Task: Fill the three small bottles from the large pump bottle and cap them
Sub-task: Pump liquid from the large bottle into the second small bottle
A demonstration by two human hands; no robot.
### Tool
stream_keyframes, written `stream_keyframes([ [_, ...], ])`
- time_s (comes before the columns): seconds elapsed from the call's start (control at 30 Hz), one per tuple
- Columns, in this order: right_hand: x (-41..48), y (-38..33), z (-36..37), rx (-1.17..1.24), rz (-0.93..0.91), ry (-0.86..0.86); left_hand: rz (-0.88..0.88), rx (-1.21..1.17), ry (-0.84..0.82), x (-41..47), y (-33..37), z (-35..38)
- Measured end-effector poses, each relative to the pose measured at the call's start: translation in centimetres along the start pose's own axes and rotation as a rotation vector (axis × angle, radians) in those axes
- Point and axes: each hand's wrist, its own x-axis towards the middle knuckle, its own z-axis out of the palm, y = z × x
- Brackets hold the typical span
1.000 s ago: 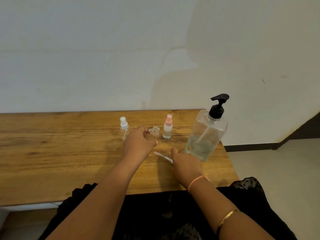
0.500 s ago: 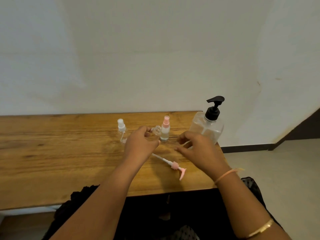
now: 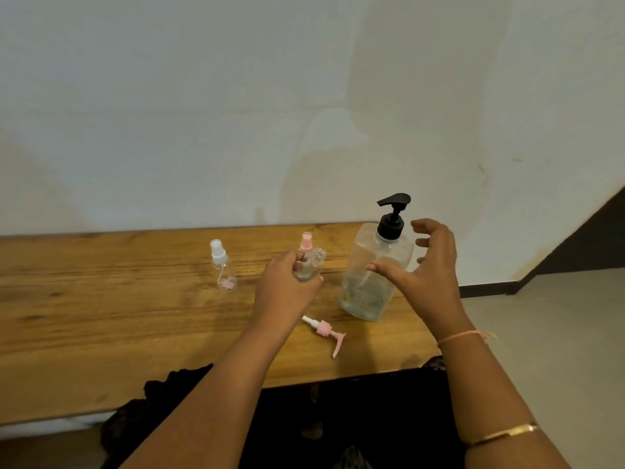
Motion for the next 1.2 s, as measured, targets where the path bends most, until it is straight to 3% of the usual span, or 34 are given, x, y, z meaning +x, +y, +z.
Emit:
stream_keyframes([
  [0.13,0.6,0.6,0.6,0.097,0.106,-0.156,0.032,0.007,0.025,0.0,-0.1,-0.2],
  [0.8,1.6,0.2,1.1,0.333,0.079,-0.464,0.082,-0.034,0.053,-0.1,0.6,-1.0],
  [1.03,1.3,0.1,1.0,0.327,0.065,-0.487,0.133,-0.084,0.052,-0.4,0.9,-1.1],
  [1.2,1.1,-1.4,0.4,0.503,0.012,-0.253,0.184,-0.222,0.067,-0.7,1.3,-1.0],
])
